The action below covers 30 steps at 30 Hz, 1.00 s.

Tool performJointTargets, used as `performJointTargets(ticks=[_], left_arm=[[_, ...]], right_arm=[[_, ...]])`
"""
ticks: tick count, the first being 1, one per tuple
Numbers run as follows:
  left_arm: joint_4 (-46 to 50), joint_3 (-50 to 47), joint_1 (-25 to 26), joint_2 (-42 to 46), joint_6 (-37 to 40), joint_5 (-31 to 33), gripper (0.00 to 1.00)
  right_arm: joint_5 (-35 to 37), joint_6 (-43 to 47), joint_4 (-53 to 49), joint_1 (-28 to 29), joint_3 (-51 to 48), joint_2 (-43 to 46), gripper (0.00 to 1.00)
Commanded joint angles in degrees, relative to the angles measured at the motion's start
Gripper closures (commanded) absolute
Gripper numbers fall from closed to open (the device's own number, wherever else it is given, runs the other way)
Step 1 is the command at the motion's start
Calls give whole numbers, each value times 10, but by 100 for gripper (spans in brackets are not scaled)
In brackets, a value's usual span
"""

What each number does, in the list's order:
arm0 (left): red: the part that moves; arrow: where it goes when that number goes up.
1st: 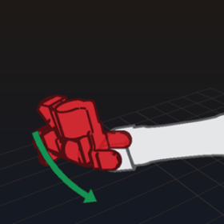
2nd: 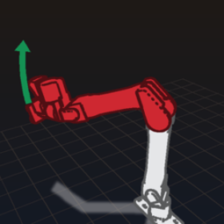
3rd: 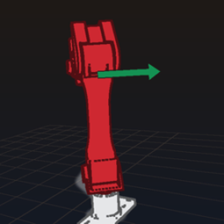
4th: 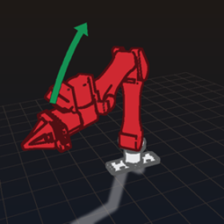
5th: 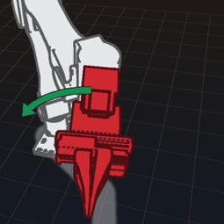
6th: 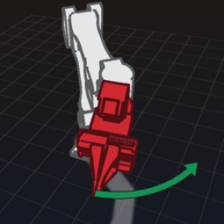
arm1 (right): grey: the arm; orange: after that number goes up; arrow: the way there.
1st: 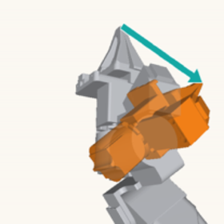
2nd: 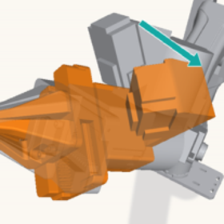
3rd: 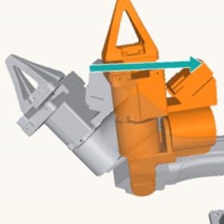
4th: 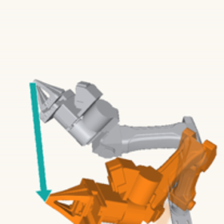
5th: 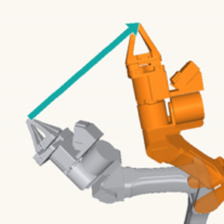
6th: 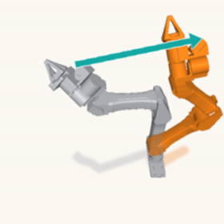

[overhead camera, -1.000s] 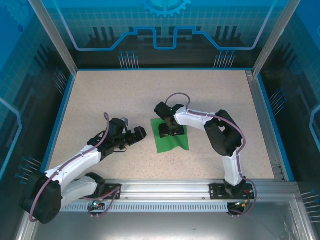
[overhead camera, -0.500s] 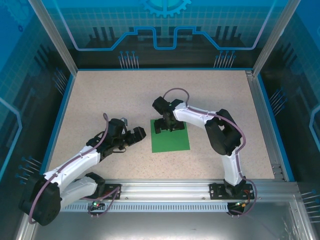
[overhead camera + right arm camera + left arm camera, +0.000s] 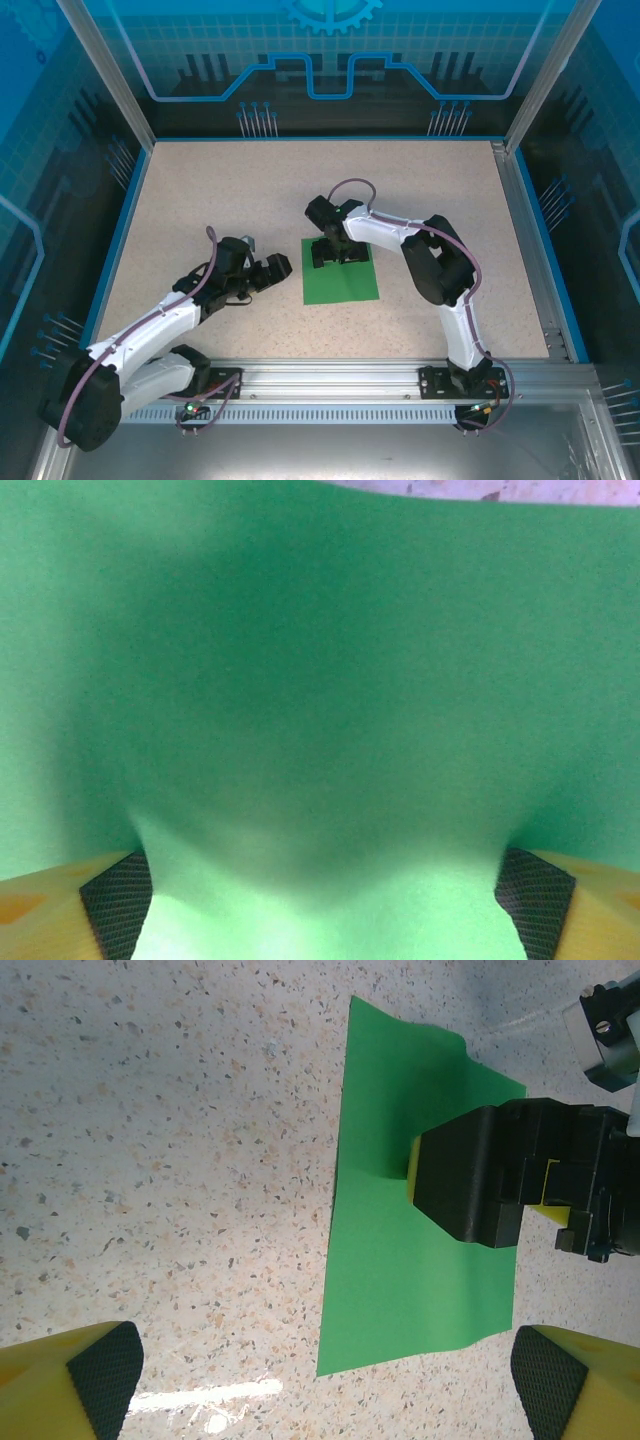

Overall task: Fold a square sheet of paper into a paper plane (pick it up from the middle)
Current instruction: Fold the square sheet of paper in half at the center of the table.

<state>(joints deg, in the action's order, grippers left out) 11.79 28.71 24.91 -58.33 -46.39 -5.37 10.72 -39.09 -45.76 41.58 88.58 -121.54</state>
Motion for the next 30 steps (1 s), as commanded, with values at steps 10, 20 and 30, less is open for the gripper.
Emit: performJointTargets(ticks=[10, 20, 30], left_arm=[[15, 5, -5, 10, 4, 13, 1], [25, 5, -4, 25, 2, 17, 1], [-5, 10, -4, 19, -5, -37, 1]], right_arm=[[-42, 2, 2, -13, -35, 20, 35], [-126, 6, 44, -41, -76, 137, 72], [-494, -125, 414, -113, -232, 221, 62]])
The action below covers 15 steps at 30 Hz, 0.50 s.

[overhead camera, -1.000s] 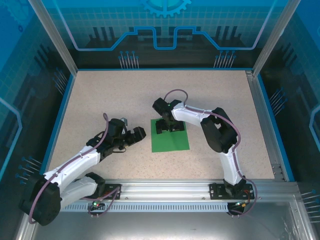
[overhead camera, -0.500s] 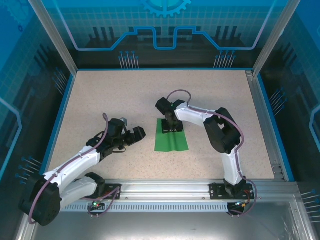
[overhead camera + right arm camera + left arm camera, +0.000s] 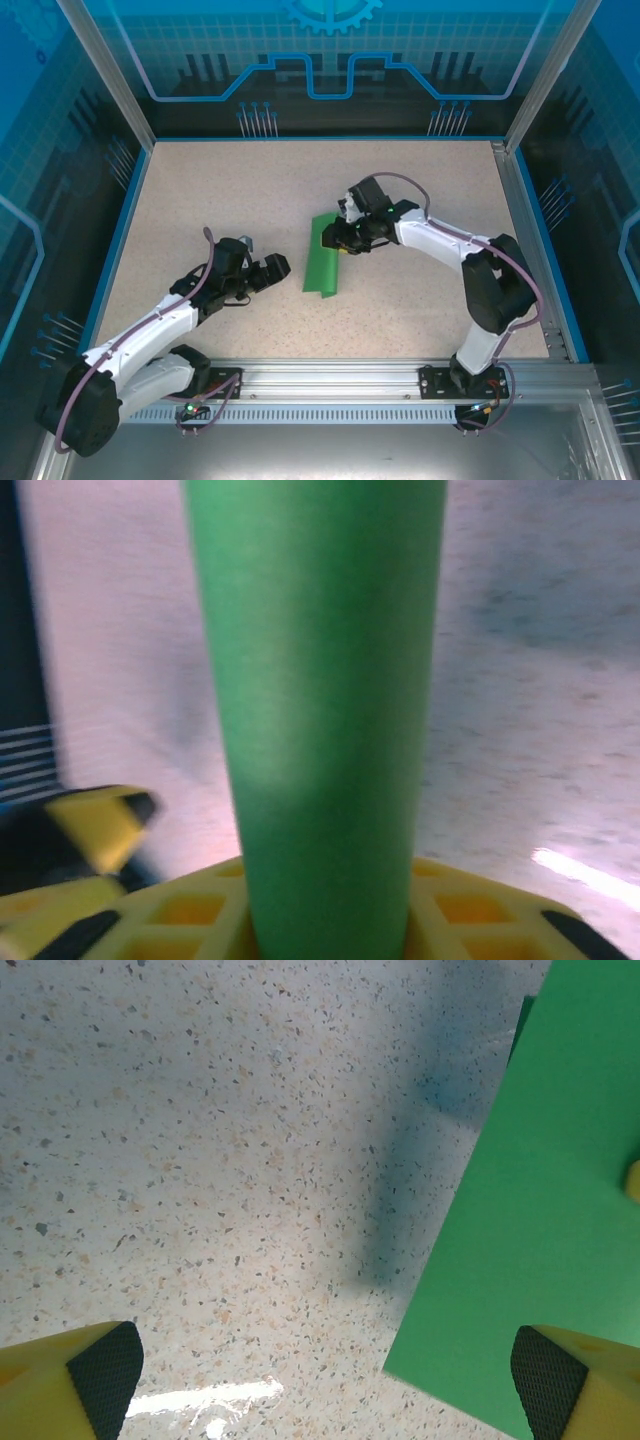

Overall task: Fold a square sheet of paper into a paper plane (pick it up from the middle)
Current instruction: Fold the square sheet of paper in half at the center of the table.

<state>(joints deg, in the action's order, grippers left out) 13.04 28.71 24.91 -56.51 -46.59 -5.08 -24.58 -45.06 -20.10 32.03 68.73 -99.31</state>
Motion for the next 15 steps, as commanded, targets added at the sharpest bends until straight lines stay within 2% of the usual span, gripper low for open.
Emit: performJointTargets(ticks=[1, 5, 10, 15], left_arm=[[-27, 12, -4, -6, -1, -55, 1], [-54, 30, -4, -47, 11, -112, 1], [-89, 33, -4, -90, 7, -144, 1], [-109, 48, 6, -139, 8, -164, 1]], right_arm=[[-145, -70, 169, -21, -41, -10, 61], [-127, -74, 183, -32, -76, -51, 60], [-85, -37, 139, -41, -91, -83, 57], [-41, 9, 71, -47, -87, -66, 43]])
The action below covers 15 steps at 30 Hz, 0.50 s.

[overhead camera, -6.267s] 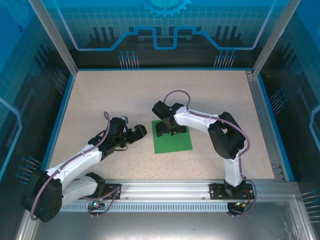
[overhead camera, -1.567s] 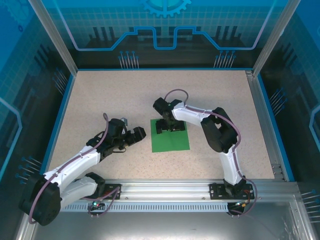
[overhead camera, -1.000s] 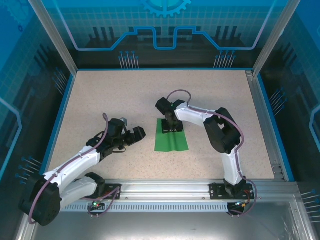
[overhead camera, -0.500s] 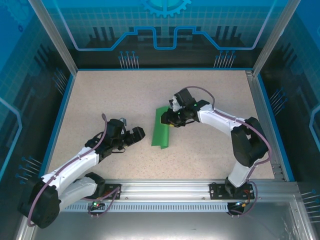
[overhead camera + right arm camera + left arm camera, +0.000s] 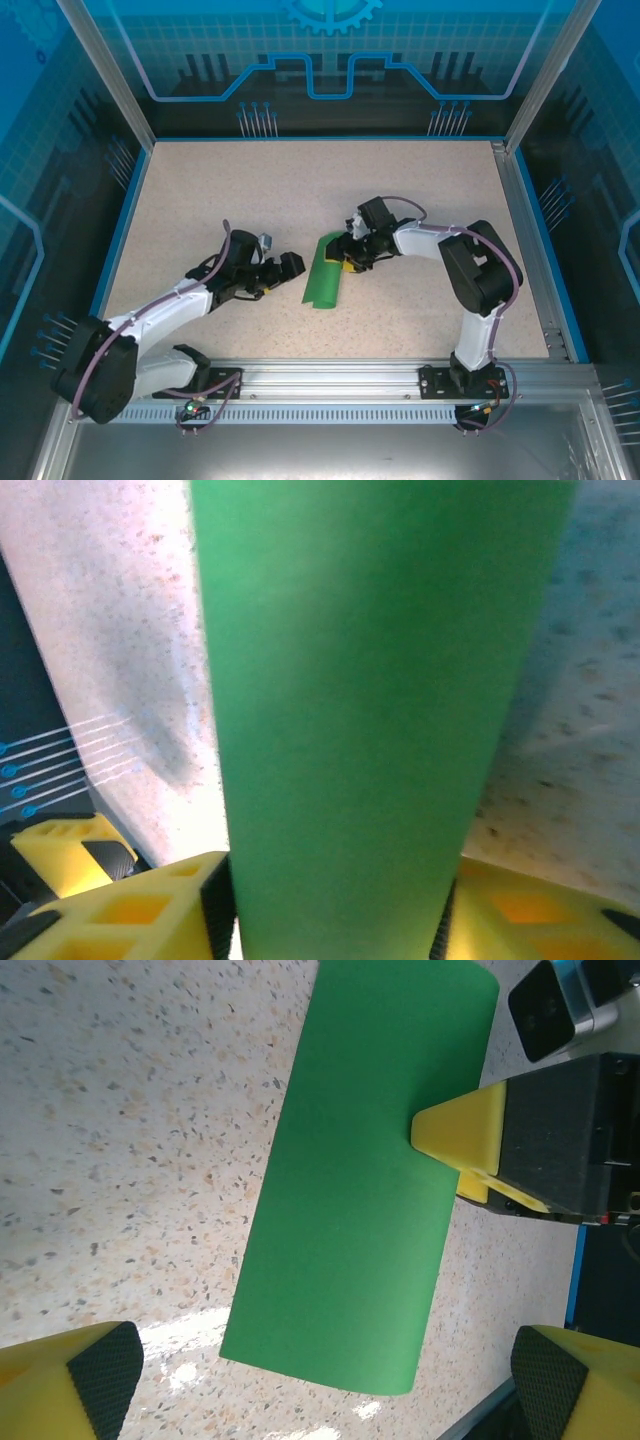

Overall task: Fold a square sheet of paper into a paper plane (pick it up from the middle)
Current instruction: Fold the square sheet of paper in half at the center of the table.

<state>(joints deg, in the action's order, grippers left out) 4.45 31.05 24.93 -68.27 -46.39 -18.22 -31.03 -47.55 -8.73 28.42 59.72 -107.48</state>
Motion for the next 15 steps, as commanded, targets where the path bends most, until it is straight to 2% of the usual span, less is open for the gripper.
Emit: performJointTargets(ticks=[1, 3, 12, 15], left_arm=[[-24, 29, 9, -30, 7, -32, 1], [-24, 42, 17, -52, 8, -30, 1], [-25, 95, 60, -144, 11, -24, 3], [-38, 101, 64, -163, 7, -35, 11]], right_arm=[[29, 39, -50, -12, 2, 22, 39], [34, 46, -58, -13, -3, 37, 32], [33, 39, -48, -35, -54, 83, 28], [29, 40, -52, -37, -59, 80, 28]])
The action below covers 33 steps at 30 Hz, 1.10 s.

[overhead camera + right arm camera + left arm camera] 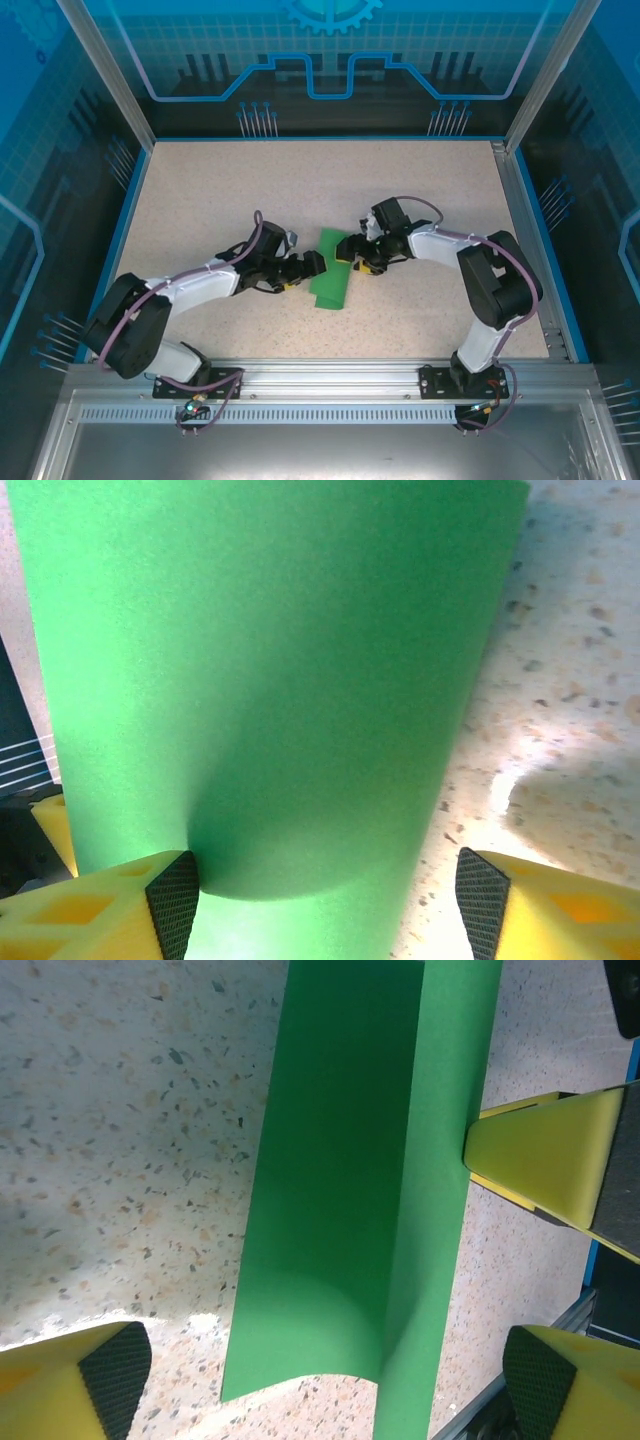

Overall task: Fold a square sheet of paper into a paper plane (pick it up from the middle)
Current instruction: Fold the square sheet of paper in half at the center of the table.

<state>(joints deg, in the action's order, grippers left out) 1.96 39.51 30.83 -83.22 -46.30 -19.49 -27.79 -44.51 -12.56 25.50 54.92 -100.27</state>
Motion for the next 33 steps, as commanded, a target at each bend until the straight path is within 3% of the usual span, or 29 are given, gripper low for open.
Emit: performJointTargets(ticks=[1, 16, 20, 33], left_arm=[[-23, 16, 6, -17, 4, -28, 14], [-130, 4, 12, -62, -32, -79, 72], [-144, 9, 14, -78, -36, -74, 82], [-182, 13, 20, -121, -46, -78, 95]], right_arm=[[-6, 8, -9, -8, -14, 7, 28], [15, -21, 12, -8, -31, 23, 28], [29, -29, 15, -8, -42, 31, 28], [17, -39, 28, -5, -75, 40, 25]])
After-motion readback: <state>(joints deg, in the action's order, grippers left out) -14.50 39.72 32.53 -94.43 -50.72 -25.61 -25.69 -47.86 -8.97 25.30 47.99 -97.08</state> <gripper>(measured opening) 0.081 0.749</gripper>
